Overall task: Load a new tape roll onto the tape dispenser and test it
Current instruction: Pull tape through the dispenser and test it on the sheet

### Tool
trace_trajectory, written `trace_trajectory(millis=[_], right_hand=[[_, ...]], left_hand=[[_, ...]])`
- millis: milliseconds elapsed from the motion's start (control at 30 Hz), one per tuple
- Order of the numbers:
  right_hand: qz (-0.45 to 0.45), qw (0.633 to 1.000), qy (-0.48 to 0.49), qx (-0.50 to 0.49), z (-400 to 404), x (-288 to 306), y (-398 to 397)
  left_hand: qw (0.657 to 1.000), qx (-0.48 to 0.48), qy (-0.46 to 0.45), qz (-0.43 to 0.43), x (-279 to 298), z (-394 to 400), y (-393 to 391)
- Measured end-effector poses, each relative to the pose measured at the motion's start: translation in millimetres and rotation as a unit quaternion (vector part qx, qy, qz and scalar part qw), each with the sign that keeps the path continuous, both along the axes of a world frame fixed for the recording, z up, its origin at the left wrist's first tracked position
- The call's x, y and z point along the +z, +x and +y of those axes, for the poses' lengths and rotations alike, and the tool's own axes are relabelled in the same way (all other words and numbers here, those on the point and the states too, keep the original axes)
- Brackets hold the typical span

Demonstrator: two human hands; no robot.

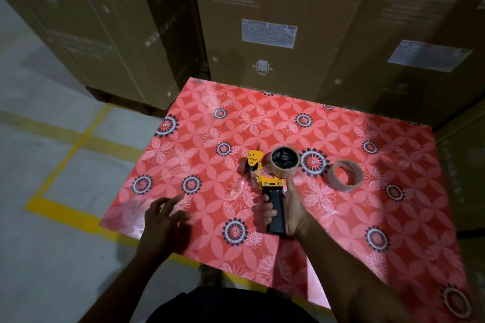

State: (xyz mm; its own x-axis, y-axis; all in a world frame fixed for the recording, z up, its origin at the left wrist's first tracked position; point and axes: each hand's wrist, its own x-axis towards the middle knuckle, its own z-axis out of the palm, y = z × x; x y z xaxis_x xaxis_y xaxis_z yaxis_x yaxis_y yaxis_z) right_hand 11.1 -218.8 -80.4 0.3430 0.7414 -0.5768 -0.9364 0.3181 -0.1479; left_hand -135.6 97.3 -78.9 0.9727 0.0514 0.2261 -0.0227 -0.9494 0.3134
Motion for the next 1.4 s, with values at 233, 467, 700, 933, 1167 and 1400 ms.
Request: trace_trajectory(millis=[233, 467, 700, 933, 1167, 1400], right_hand=[[-0.103, 0.978, -0.138, 0.118, 6.4, 35.5, 12.3], [-0.208, 0.946, -0.196, 0.153, -11.0, 97.5, 35.9], [-0.268, 0.929, -0.207, 0.148, -24.9, 145.4, 33.3], [-0.275, 0.934, -0.188, 0.126, -42.0, 157.3, 28.7], [-0.272, 0.935, -0.203, 0.099, -51.6, 151.2, 24.2], [-0.299, 0.918, -0.223, 0.137, -35.2, 128.7, 24.1]], left_hand=[[0.959, 0.050, -0.239, 0.146, 24.7, -19.2, 28.5], [0.671, 0.135, -0.674, 0.277, 58.5, -72.0, 91.8], [0.439, 0.089, -0.811, 0.376, 72.6, -120.0, 134.7], [0.347, 0.069, -0.866, 0.352, 60.9, -129.2, 132.3], [0.426, 0.089, -0.851, 0.293, 58.9, -103.5, 129.9], [0.536, 0.166, -0.792, 0.241, 61.5, -49.6, 137.9]])
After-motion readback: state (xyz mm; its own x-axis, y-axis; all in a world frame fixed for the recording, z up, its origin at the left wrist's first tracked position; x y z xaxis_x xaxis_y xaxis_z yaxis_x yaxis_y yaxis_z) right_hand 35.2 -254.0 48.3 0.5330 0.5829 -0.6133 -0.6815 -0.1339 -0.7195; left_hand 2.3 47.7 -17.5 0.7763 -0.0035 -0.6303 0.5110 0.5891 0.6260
